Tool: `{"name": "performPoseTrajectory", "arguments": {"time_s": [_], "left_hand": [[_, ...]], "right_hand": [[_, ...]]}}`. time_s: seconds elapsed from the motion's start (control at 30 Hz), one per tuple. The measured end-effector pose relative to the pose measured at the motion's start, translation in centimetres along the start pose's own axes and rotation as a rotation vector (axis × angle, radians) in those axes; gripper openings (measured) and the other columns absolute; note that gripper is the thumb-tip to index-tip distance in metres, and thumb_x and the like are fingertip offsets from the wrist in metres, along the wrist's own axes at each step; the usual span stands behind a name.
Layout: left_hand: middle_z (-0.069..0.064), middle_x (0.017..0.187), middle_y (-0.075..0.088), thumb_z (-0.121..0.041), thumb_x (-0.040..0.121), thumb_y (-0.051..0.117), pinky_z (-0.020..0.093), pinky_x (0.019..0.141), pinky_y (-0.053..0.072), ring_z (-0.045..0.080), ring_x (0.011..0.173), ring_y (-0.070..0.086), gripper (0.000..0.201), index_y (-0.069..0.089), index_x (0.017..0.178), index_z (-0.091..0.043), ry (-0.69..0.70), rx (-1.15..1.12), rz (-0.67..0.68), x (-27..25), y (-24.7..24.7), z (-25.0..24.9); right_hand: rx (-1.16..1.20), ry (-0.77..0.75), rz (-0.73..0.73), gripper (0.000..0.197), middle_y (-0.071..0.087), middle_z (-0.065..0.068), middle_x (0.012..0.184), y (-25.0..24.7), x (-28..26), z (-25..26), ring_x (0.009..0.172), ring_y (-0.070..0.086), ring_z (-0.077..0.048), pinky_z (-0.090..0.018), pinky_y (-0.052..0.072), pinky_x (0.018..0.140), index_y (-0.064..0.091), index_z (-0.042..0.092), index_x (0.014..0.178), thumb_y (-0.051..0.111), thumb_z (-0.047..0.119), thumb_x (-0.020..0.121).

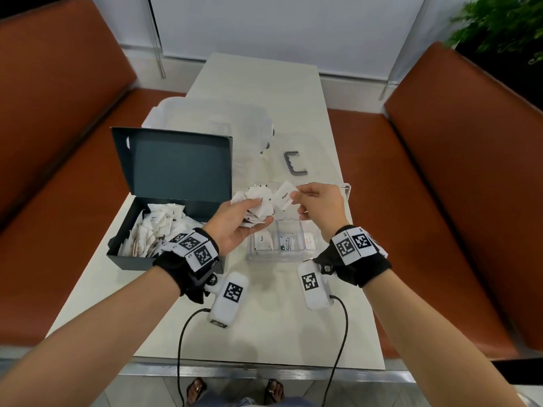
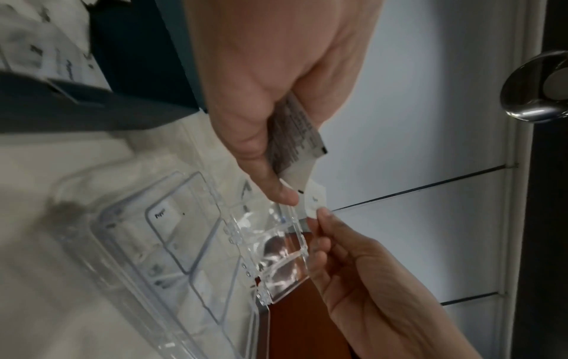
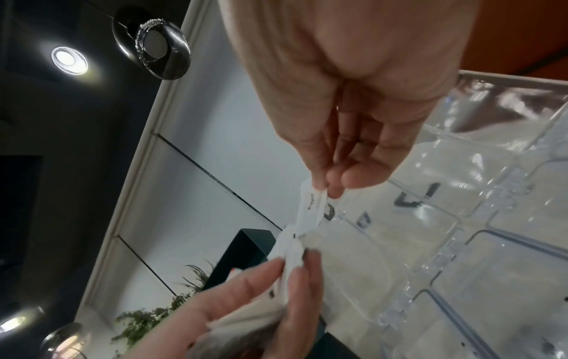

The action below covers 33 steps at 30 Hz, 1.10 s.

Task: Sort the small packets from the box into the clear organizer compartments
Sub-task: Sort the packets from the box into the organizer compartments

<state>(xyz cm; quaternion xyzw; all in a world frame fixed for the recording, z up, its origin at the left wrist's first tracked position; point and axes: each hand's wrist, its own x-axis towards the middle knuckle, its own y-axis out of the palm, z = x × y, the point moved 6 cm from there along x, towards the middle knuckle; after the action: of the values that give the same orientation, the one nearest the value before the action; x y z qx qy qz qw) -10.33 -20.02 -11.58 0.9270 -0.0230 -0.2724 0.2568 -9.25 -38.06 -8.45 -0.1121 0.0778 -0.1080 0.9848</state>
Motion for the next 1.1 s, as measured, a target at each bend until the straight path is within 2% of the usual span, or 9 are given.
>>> {"name": "performPoseTrajectory", "arguments": {"time_s": [0.07, 0.13, 0.23, 0.3, 0.43, 0.63, 0.8, 0.93, 1.1], "left_hand": [[0.021, 0.110, 0.067, -0.001, 0.092, 0.060, 0.032, 0.062, 0.060, 0.031, 0.094, 0.067, 0.019, 0.060, 0.111, 0.004, 0.010, 0.004, -0.055, 0.0, -1.3, -0.4], [0.020, 0.110, 0.066, -0.001, 0.093, 0.058, 0.031, 0.061, 0.060, 0.030, 0.093, 0.067, 0.018, 0.059, 0.111, 0.003, 0.022, 0.006, -0.089, 0.0, -2.5, -0.8], [0.019, 0.107, 0.066, -0.001, 0.094, 0.057, 0.031, 0.060, 0.060, 0.029, 0.091, 0.067, 0.012, 0.060, 0.106, 0.001, 0.031, 0.008, -0.102, 0.0, -3.6, -1.2], [0.018, 0.103, 0.067, -0.001, 0.094, 0.056, 0.031, 0.059, 0.060, 0.028, 0.088, 0.067, 0.010, 0.060, 0.103, 0.001, 0.035, 0.013, -0.106, -0.1, -4.1, -1.4], [0.018, 0.103, 0.068, -0.001, 0.095, 0.056, 0.031, 0.062, 0.060, 0.027, 0.087, 0.068, 0.012, 0.060, 0.106, 0.001, 0.046, 0.015, -0.094, -0.2, -4.8, -1.7], [0.020, 0.109, 0.066, -0.001, 0.095, 0.055, 0.031, 0.061, 0.059, 0.029, 0.088, 0.068, 0.012, 0.060, 0.106, 0.001, 0.040, -0.014, -0.095, -0.3, -6.0, -1.7], [0.018, 0.104, 0.068, 0.000, 0.095, 0.055, 0.032, 0.061, 0.059, 0.026, 0.084, 0.070, 0.013, 0.062, 0.106, 0.001, 0.038, -0.030, -0.095, -0.2, -6.5, -1.6], [0.015, 0.098, 0.071, -0.001, 0.094, 0.057, 0.030, 0.059, 0.058, 0.022, 0.075, 0.072, 0.013, 0.062, 0.106, 0.001, 0.034, -0.027, -0.093, -0.1, -6.5, -1.5], [0.015, 0.094, 0.072, -0.002, 0.093, 0.059, 0.031, 0.061, 0.059, 0.022, 0.075, 0.073, 0.014, 0.062, 0.106, 0.000, 0.013, -0.007, -0.106, 0.2, -6.3, -1.1]], "right_hand": [[-0.136, 0.002, -0.026, 0.008, 0.065, -0.003, 0.068, 0.1, 0.6, -0.5, 0.048, 0.052, -0.010, -0.018, 0.044, 0.043, 0.070, 0.009, 0.091, 0.064, 0.006, 0.087], [-0.345, 0.004, 0.059, 0.013, 0.066, -0.004, 0.073, 1.4, 0.8, -1.4, 0.052, 0.053, -0.008, -0.017, 0.044, 0.044, 0.071, 0.006, 0.098, 0.063, 0.006, 0.088], [-0.575, 0.001, 0.213, 0.016, 0.068, -0.012, 0.094, 4.4, 0.6, -2.7, 0.074, 0.063, -0.016, -0.025, 0.053, 0.067, 0.070, 0.007, 0.099, 0.068, 0.009, 0.084], [-0.695, 0.010, 0.232, 0.014, 0.064, -0.009, 0.102, 5.9, 0.6, -3.3, 0.090, 0.063, -0.024, -0.033, 0.052, 0.081, 0.064, 0.014, 0.096, 0.070, 0.015, 0.082], [-0.918, -0.038, 0.201, 0.013, 0.052, 0.003, 0.088, 7.8, 0.6, -3.9, 0.089, 0.061, -0.025, -0.030, 0.042, 0.071, 0.054, 0.026, 0.085, 0.067, 0.023, 0.083], [-1.117, -0.222, 0.168, 0.005, 0.060, -0.004, 0.089, 9.0, 0.5, -4.6, 0.081, 0.061, -0.029, -0.030, 0.038, 0.063, 0.056, 0.023, 0.087, 0.062, 0.022, 0.087], [-1.265, -0.363, 0.242, 0.013, 0.066, -0.007, 0.095, 9.5, 0.5, -4.3, 0.088, 0.063, -0.030, -0.031, 0.038, 0.065, 0.062, 0.015, 0.096, 0.062, 0.026, 0.091], [-1.322, -0.491, 0.442, 0.022, 0.065, 0.006, 0.100, 9.8, 0.2, -3.7, 0.097, 0.058, -0.020, -0.030, 0.035, 0.067, 0.064, 0.029, 0.099, 0.069, 0.041, 0.082], [-1.509, -0.589, 0.547, 0.014, 0.066, 0.009, 0.101, 10.4, -0.5, -3.8, 0.099, 0.054, -0.021, -0.030, 0.034, 0.065, 0.066, 0.031, 0.095, 0.069, 0.036, 0.082]]}}
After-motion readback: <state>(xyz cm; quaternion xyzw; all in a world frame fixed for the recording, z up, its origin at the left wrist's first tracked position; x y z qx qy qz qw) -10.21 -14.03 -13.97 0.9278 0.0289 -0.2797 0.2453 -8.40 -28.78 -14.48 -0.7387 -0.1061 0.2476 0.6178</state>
